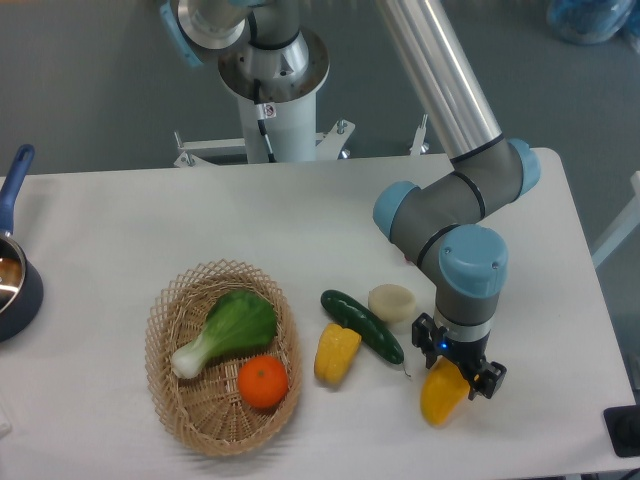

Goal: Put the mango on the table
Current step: 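Lower the yellow mango onto the table and open the gripper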

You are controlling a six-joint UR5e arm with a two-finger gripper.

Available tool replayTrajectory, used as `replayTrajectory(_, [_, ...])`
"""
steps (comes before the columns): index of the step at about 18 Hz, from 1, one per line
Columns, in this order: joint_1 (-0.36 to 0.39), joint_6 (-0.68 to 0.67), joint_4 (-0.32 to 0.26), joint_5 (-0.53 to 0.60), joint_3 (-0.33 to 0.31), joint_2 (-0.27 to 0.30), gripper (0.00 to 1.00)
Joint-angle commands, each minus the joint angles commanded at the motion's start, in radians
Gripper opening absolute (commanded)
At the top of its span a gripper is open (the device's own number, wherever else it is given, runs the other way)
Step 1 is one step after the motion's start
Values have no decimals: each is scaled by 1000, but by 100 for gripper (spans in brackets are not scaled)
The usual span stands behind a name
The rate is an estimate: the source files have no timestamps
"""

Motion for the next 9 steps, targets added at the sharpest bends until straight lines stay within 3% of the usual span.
replayTrajectory(6, [5,-15,-6,38,78,31,100])
replayTrajectory(9, [40,-23,-66,63,95,83,100])
